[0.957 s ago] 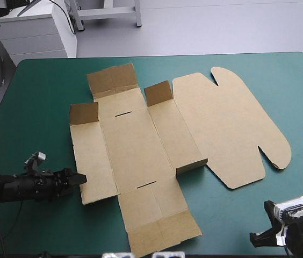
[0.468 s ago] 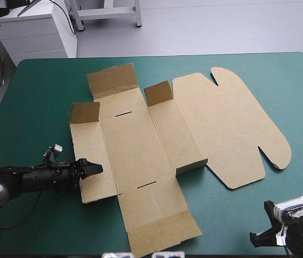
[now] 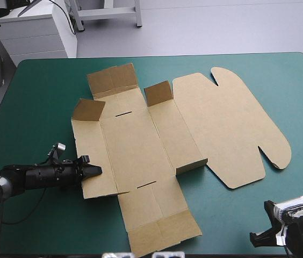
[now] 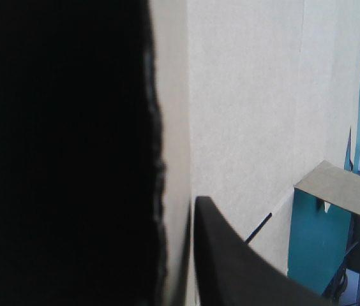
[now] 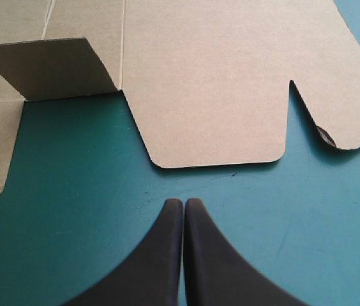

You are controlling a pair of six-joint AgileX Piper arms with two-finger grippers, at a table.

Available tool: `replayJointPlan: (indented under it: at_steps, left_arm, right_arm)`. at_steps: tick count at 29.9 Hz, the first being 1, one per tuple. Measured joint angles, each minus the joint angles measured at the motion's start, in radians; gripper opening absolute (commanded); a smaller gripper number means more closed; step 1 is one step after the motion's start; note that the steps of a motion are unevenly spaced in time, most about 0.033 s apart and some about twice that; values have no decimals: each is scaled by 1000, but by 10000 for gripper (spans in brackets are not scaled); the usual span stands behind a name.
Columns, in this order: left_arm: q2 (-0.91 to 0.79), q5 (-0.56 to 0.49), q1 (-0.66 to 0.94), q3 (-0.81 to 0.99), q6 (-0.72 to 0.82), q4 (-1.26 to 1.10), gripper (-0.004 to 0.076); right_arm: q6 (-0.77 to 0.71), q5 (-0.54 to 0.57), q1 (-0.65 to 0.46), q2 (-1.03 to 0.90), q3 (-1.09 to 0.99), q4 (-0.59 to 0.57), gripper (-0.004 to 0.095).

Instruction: Fold the box

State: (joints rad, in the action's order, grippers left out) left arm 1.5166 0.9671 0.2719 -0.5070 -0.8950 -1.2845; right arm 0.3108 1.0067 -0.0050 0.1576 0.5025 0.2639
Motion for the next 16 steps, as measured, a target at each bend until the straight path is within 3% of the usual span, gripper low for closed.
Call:
replayJointPlan:
  at_steps: [16]
  left_arm:
    - [46, 63, 0, -46, -242, -71, -8]
  right_arm:
    - [0, 0, 0, 0, 0, 0, -4]
